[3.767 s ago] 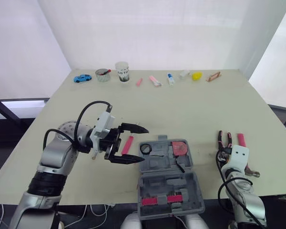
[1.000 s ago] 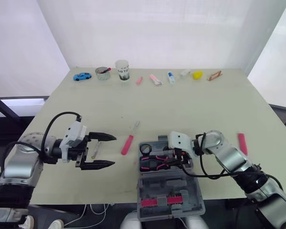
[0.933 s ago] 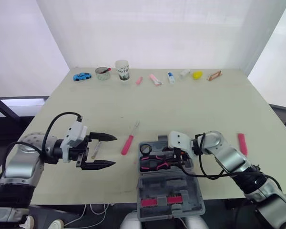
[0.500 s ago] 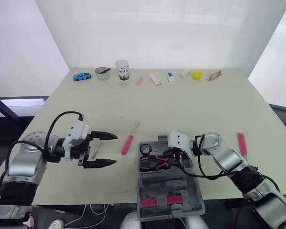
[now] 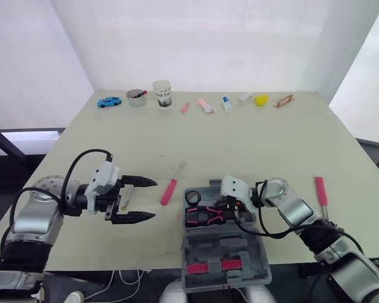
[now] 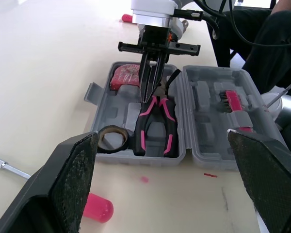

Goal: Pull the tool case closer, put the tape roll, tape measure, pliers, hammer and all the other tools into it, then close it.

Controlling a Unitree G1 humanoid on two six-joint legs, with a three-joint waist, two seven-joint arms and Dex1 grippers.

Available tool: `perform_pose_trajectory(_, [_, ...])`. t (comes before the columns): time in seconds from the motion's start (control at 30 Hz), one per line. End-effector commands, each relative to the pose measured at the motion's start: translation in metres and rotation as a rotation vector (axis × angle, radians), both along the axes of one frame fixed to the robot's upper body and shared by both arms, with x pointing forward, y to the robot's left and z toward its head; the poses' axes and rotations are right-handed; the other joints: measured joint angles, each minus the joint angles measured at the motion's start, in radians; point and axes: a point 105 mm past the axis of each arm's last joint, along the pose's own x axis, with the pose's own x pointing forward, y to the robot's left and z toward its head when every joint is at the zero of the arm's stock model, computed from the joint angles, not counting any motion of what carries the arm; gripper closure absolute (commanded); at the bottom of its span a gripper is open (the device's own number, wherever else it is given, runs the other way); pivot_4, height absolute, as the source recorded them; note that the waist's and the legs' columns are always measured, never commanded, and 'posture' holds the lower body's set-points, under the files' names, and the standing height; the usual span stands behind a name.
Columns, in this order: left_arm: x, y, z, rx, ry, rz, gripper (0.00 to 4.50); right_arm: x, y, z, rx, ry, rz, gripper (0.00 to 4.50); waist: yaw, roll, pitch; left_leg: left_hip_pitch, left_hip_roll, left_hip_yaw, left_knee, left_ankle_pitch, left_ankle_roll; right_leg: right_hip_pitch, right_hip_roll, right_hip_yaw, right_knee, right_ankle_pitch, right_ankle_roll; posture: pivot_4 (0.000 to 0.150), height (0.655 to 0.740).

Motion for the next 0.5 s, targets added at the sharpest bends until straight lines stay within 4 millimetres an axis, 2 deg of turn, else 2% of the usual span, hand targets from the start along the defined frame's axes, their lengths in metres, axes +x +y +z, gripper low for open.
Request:
perform_pose_trajectory(0.03, [-0.004, 0.002, 0.004, 0.007, -0.016, -0.038, 0.0, -0.031, -0.04, -0.078, -0.294, 0.175, 0.006, 4.46, 0.0, 0.0, -0.005, 0.0, 0.0, 0.0, 0.0, 0.0, 0.0, 0.0, 0.0, 0.0, 0.0, 0.0, 0.0, 0.15, 0.74])
perform_pose_trajectory(0.23, [-0.004, 0.002, 0.003, 0.006, -0.011, -0.033, 0.0, -0.038, -0.052, -0.106, -0.371, 0.197, -0.012, 4.46, 0.003, -0.001, -0.025, 0.009, 0.0, 0.0, 0.0, 0.0, 0.0, 0.007, 0.0, 0.0, -0.001, -0.002, -0.003, 0.15, 0.74])
perform_pose_trajectory(0.33, [-0.003, 0.003, 0.002, 0.005, -0.008, -0.031, 0.0, -0.038, -0.057, -0.118, -0.437, 0.161, 0.005, 4.46, 0.004, -0.003, -0.034, 0.021, 0.0, 0.0, 0.0, 0.0, 0.0, 0.02, -0.001, -0.001, -0.002, -0.006, -0.001, 0.15, 0.74])
perform_pose_trajectory(0.43, [-0.001, 0.004, 0.004, 0.001, -0.017, -0.021, 0.0, -0.036, -0.044, -0.115, -0.385, 0.153, 0.001, 4.46, 0.003, -0.002, -0.04, 0.036, 0.001, -0.001, 0.0, -0.002, -0.004, 0.031, -0.006, 0.0, -0.003, -0.006, 0.0, 0.15, 0.74])
perform_pose_trajectory(0.5, [0.0, 0.005, 0.003, -0.003, -0.012, -0.004, 0.0, -0.032, -0.035, -0.108, -0.323, 0.142, -0.017, 4.46, 0.0, -0.002, -0.043, 0.038, 0.003, -0.002, -0.001, -0.003, -0.006, 0.032, -0.009, 0.0, -0.003, -0.006, 0.0, 0.15, 0.74])
